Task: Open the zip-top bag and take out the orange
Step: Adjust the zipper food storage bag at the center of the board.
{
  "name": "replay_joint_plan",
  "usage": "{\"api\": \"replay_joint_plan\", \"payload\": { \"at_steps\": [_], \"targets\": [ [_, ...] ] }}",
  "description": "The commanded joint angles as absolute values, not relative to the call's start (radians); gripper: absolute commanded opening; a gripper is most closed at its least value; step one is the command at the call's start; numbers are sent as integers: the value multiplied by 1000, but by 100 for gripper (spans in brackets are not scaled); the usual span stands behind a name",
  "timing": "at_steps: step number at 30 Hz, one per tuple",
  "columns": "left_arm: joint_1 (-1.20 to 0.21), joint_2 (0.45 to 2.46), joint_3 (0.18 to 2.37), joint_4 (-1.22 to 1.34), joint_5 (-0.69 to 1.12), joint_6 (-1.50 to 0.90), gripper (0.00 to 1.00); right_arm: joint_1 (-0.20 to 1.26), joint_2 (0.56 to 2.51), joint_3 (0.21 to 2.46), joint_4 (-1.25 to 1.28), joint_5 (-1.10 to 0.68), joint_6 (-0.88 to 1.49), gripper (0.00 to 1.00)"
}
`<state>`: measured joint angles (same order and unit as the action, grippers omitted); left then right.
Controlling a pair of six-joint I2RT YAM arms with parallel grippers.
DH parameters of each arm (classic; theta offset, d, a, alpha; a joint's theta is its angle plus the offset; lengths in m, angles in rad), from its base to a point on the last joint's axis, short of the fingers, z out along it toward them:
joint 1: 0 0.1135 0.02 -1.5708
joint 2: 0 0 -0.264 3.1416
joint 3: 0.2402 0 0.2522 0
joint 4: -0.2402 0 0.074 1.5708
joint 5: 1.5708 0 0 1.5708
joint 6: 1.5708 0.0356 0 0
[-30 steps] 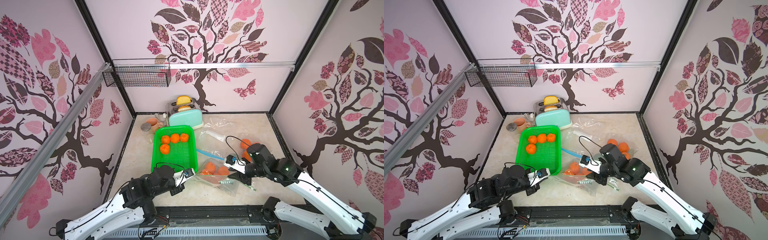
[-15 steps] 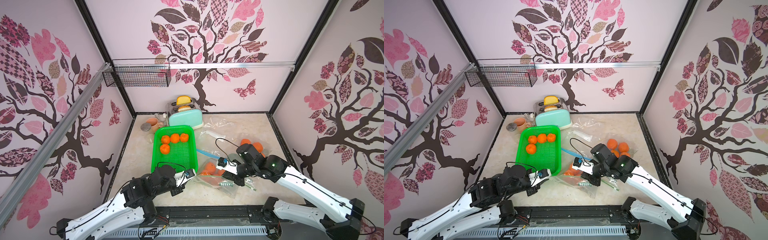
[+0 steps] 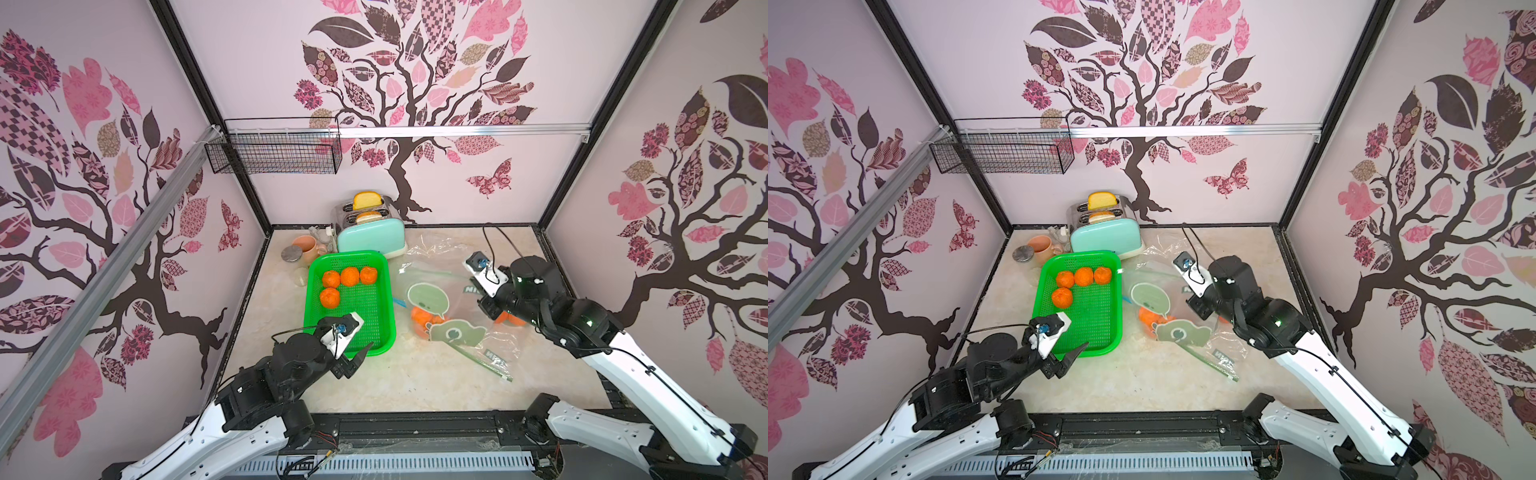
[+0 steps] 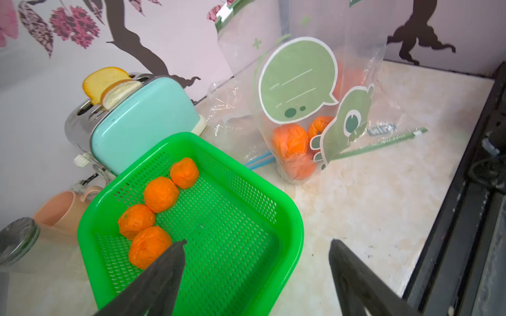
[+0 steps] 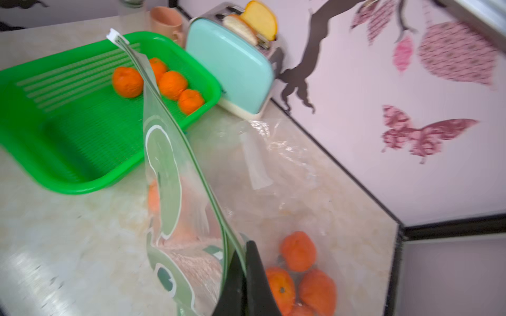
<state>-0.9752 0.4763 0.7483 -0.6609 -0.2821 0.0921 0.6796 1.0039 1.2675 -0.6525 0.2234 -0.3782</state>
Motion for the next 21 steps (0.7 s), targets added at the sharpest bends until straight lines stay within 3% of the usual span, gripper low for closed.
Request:
{"api": "replay_joint_plan", "payload": {
  "at_steps": [1,5,11,17,21],
  "targets": [
    [-971,485,792,-612,-276,-49,88,680,1010,1353,-568,382,-438,0],
    [-971,559,858,-617,-182,-166,83,684,1002,1310,-591,91,-409,0],
    [-973,672,792,-438,44,-403,79,691,907,966,-487,-289,-194,0],
    [-997,814,667,-146,178,-659,74,696,807,741,-336,-409,9,0],
    [-1083,901,649,-64,195,-686,71,696,806,712,-359,-400,65,0]
  ]
}}
